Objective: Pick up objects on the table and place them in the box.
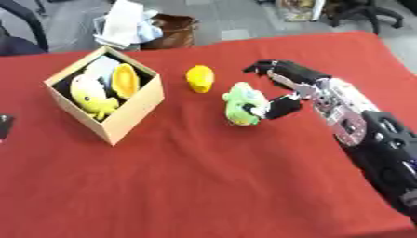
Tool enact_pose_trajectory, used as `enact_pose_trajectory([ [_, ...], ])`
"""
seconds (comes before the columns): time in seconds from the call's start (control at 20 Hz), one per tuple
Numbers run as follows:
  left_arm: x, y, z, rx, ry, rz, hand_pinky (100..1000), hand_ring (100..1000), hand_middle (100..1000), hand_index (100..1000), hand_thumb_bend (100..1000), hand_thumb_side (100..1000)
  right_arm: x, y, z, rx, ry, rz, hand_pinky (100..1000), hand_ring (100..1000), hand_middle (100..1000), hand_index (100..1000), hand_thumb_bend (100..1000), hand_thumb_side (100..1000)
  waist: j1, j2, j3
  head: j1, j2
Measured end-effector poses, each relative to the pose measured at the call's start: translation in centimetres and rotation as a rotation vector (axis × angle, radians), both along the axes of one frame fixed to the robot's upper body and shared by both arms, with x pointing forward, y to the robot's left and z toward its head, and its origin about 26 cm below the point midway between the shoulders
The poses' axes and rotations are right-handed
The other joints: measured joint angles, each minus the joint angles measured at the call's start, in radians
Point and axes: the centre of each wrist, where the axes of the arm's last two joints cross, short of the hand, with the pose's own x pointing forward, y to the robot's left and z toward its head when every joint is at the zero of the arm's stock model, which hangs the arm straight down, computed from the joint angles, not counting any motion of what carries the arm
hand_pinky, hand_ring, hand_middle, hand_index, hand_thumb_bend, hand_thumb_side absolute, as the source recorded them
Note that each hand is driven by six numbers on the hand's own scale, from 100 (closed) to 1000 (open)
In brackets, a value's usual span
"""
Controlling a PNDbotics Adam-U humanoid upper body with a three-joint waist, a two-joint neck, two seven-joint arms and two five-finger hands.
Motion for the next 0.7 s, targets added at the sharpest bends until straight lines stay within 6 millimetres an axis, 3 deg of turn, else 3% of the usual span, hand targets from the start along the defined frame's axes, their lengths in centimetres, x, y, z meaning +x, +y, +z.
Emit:
enact_pose_trajectory([
  [0.4, 0.0, 0.0, 0.0, 0.001, 0.002, 0.0, 646, 608, 625, 811, 455, 278, 0.6, 1.6, 1.1, 0.003, 0.037, 0.037, 811, 884, 937, 956, 376, 485, 0.0, 0.0, 0.008, -0.006, 0.0],
  [0.7, 0.0, 0.0, -0.1, 0.002, 0.005, 0.001, 647, 608, 625, 811, 455, 279, 1.8, 1.4, -0.7, -0.08, 0.084, 0.003, 820, 885, 941, 953, 402, 462, 0.0, 0.0, 0.013, -0.013, 0.0],
])
